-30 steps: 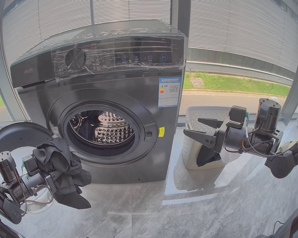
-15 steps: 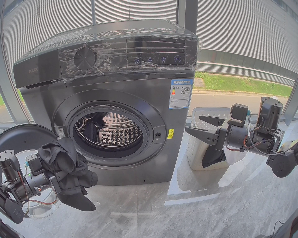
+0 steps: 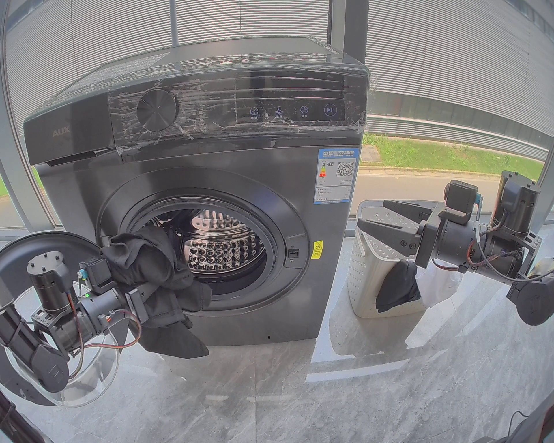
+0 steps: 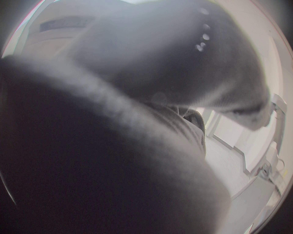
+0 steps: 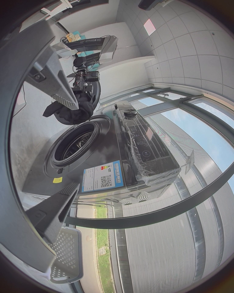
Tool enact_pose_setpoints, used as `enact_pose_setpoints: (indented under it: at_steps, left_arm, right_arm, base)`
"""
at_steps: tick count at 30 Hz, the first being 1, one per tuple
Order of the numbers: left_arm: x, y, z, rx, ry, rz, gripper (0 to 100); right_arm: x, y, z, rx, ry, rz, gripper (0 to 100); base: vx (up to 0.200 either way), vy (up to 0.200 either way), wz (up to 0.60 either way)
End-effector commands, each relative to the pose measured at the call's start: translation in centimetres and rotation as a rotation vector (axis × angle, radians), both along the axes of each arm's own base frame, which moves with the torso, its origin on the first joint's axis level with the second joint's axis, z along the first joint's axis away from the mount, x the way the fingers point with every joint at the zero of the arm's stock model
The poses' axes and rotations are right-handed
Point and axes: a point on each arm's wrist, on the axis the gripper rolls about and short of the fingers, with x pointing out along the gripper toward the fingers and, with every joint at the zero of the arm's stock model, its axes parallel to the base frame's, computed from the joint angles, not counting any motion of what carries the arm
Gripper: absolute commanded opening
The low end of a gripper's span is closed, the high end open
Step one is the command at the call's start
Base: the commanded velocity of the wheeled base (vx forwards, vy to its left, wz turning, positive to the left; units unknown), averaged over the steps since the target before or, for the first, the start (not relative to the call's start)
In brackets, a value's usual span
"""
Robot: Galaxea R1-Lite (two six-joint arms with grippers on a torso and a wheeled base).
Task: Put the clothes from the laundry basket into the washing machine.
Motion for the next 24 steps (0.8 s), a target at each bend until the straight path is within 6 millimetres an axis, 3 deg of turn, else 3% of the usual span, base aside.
enact_pose_setpoints:
  at_steps: [1, 9, 24]
  left_arm:
    - [2.2, -1.8, -1.8, -0.048, 0.078, 0.041, 0]
    - [3.4, -3.1, -1.7, -0.062, 0.033, 0.014, 0]
    - [6.7, -3.7, -2.7, -0.097, 0.030, 0.093, 0]
  right_arm:
    - [-0.3, -0.3, 0.5, 0.007, -0.017, -0.004, 100]
    - [-0.2, -0.2, 0.4, 0.006, -0.014, -0.004, 100]
    - [-0.2, -0.3, 0.4, 0.006, -0.014, -0.007, 100]
  base:
    - [0.000, 0.000, 0.00]
    - [0.000, 0.000, 0.00]
    - [0.000, 0.000, 0.00]
